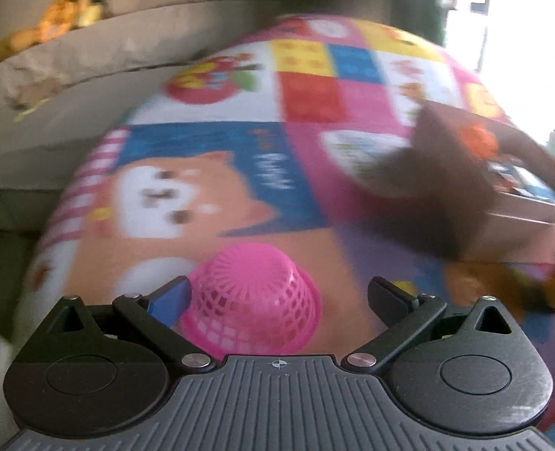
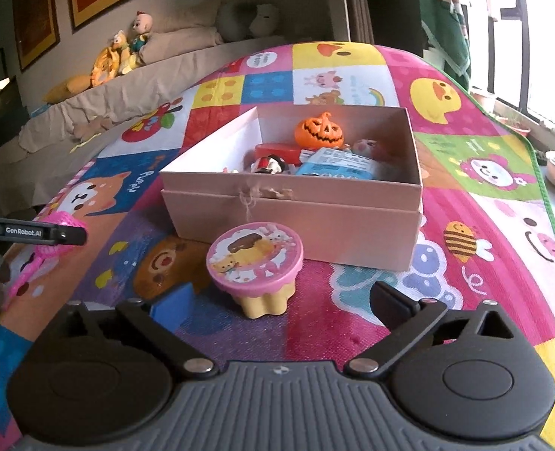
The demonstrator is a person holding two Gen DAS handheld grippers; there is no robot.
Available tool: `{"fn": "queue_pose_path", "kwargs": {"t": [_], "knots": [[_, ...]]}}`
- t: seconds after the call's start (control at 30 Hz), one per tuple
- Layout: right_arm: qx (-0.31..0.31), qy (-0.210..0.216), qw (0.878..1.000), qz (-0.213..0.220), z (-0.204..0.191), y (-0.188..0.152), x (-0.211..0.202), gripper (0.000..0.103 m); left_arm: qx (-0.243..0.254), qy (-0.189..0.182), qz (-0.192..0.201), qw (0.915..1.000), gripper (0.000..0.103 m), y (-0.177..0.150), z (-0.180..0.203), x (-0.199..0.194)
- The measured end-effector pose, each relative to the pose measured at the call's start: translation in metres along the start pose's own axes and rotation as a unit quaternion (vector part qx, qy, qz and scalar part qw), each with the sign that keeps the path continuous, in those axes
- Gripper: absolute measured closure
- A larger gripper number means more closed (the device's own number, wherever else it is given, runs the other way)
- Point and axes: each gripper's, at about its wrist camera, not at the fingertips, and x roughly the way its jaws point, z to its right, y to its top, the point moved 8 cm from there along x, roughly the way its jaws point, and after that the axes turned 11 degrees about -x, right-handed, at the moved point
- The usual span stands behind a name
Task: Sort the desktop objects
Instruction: 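Grasp the pink basket by its handle with the left tool and lift it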
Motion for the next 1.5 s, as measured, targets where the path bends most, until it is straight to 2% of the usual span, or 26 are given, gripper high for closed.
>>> {"fn": "queue_pose_path", "kwargs": {"t": [0.17,0.27,0.33,0.5,0.63,0.8,0.97,1.03,1.1,1.23,1.3,1.4,1.5], "knots": [[0.007,0.002,1.0,-0.006,0.002,-0.001,0.003,0.002,0.061,-0.097,-0.025,0.9931,0.001,-0.025,0.051,-0.012],[0.007,0.002,1.0,-0.005,0.002,-0.001,0.003,0.0,0.089,-0.132,-0.035,0.9867,0.001,-0.039,0.071,-0.022],[0.007,0.002,1.0,-0.005,0.002,-0.001,0.003,0.0,0.105,-0.137,-0.036,0.9844,0.001,-0.046,0.078,-0.028],[0.006,0.004,1.0,-0.01,0.002,-0.002,0.004,0.0,0.139,-0.108,-0.033,0.9838,0.0,-0.061,0.069,-0.043],[0.006,0.001,1.0,-0.014,0.002,-0.003,0.005,0.0,0.167,-0.051,-0.045,0.9837,0.0,-0.072,0.045,-0.053],[0.007,-0.001,1.0,-0.014,0.002,-0.002,0.005,0.0,0.142,-0.022,-0.052,0.9882,0.0,-0.078,0.013,-0.079],[0.006,-0.001,1.0,-0.017,0.002,-0.003,0.006,0.0,0.112,-0.021,-0.039,0.9927,0.001,-0.075,-0.001,-0.091],[0.007,-0.003,1.0,-0.018,0.002,-0.003,0.006,0.0,0.099,-0.023,-0.038,0.9941,0.008,-0.07,-0.003,-0.088],[0.008,-0.006,1.0,-0.017,0.003,-0.003,0.005,0.0,0.092,-0.024,-0.046,0.9944,0.029,-0.068,-0.005,-0.084],[0.011,-0.008,1.0,-0.016,0.003,-0.002,0.005,0.0,0.101,-0.015,-0.05,0.9935,0.04,-0.072,-0.005,-0.082],[0.011,-0.008,1.0,-0.016,0.004,-0.002,0.005,0.0,0.102,-0.023,-0.052,0.9931,0.055,-0.073,-0.003,-0.085],[0.011,-0.008,1.0,-0.015,0.003,-0.002,0.005,0.0,0.09,-0.053,-0.06,0.9928,0.057,-0.077,0.006,-0.089],[0.013,-0.008,1.0,-0.014,0.004,-0.002,0.005,0.0,0.094,-0.105,-0.072,0.9874,0.053,-0.085,0.029,-0.091]]}}
